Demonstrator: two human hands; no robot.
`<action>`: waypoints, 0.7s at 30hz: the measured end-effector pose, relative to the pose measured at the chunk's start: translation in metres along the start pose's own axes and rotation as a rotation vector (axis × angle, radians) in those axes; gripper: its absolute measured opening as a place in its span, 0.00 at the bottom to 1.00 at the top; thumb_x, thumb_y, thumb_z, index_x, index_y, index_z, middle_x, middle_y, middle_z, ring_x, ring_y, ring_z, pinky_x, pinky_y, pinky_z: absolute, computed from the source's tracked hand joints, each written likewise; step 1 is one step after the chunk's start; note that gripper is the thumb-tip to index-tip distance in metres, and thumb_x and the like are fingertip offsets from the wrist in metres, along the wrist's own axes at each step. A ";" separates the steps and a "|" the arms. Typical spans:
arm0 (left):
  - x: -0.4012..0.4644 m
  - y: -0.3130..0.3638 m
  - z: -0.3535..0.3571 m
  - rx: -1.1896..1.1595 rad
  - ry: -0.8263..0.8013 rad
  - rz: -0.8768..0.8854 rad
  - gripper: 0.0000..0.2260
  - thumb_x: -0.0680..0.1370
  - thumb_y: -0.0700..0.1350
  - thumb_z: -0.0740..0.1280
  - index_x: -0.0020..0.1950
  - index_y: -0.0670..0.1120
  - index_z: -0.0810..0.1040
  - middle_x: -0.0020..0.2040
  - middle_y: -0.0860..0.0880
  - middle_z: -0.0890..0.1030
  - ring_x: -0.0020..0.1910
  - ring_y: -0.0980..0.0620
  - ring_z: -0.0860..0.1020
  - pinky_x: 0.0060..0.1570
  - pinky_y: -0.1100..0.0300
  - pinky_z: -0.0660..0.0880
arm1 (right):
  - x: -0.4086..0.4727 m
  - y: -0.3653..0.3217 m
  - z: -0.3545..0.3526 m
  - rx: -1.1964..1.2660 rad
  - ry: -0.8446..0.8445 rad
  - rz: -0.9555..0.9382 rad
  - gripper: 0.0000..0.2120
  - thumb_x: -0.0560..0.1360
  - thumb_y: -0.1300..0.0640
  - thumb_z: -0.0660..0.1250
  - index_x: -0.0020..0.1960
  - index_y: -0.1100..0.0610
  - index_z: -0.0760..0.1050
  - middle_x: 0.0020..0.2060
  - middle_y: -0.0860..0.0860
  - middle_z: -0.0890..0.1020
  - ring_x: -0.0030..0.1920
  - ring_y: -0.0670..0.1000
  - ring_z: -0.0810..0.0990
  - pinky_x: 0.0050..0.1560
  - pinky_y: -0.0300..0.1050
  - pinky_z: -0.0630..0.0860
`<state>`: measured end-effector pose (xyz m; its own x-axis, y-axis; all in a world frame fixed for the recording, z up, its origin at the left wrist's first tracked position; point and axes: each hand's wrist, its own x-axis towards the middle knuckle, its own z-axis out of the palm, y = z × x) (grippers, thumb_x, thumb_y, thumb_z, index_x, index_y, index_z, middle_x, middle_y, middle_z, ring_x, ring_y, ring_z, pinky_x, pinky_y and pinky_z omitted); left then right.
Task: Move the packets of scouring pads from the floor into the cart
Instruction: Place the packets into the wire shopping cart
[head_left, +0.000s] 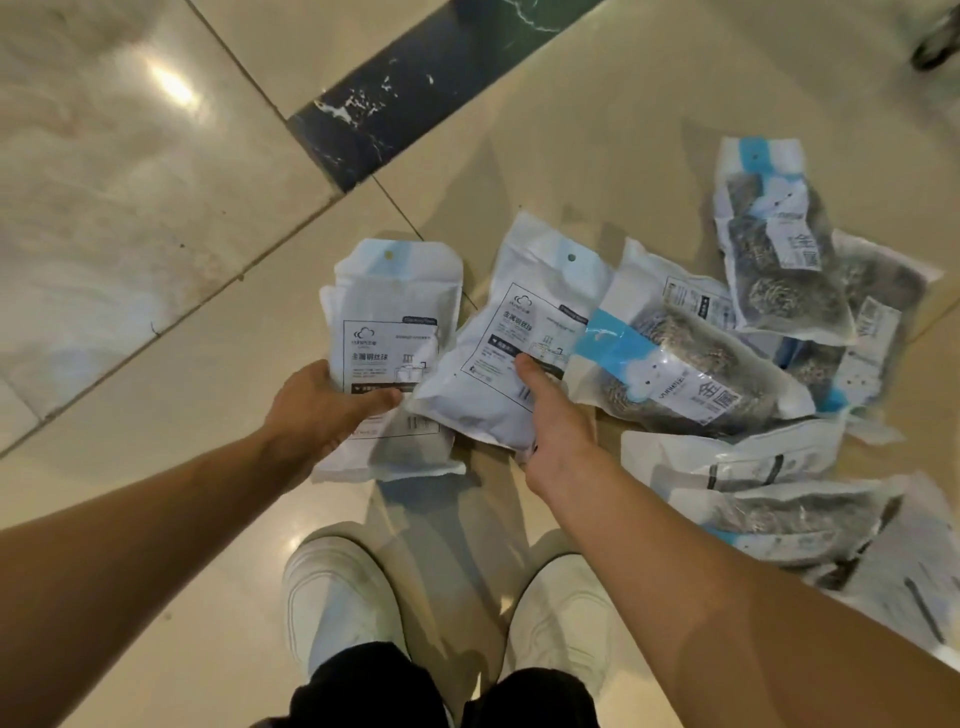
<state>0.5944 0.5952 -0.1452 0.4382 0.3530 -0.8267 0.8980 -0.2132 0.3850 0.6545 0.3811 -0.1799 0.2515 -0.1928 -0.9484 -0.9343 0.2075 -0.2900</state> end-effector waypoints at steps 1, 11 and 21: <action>-0.005 -0.001 -0.001 -0.012 0.002 -0.001 0.22 0.71 0.51 0.81 0.63 0.49 0.82 0.56 0.49 0.86 0.52 0.46 0.85 0.52 0.52 0.81 | -0.005 0.001 -0.003 -0.024 -0.020 0.010 0.19 0.71 0.50 0.82 0.59 0.52 0.84 0.52 0.53 0.90 0.53 0.57 0.89 0.61 0.60 0.84; -0.165 0.019 -0.050 -0.131 -0.006 0.004 0.23 0.70 0.47 0.81 0.62 0.51 0.77 0.53 0.51 0.86 0.49 0.47 0.86 0.50 0.48 0.84 | -0.179 -0.015 -0.068 -0.302 -0.171 -0.040 0.29 0.70 0.52 0.83 0.69 0.51 0.77 0.56 0.51 0.88 0.55 0.54 0.88 0.59 0.55 0.84; -0.453 0.160 -0.187 -0.245 -0.082 0.171 0.18 0.73 0.43 0.80 0.60 0.52 0.80 0.49 0.53 0.89 0.44 0.51 0.88 0.43 0.52 0.86 | -0.511 -0.104 -0.167 -0.292 -0.231 -0.243 0.42 0.47 0.38 0.89 0.59 0.45 0.82 0.54 0.47 0.90 0.52 0.50 0.89 0.57 0.55 0.82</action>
<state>0.5474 0.5713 0.3678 0.5878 0.2544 -0.7680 0.7990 -0.0338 0.6004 0.5808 0.2978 0.3564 0.4917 0.0239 -0.8704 -0.8648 -0.1033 -0.4914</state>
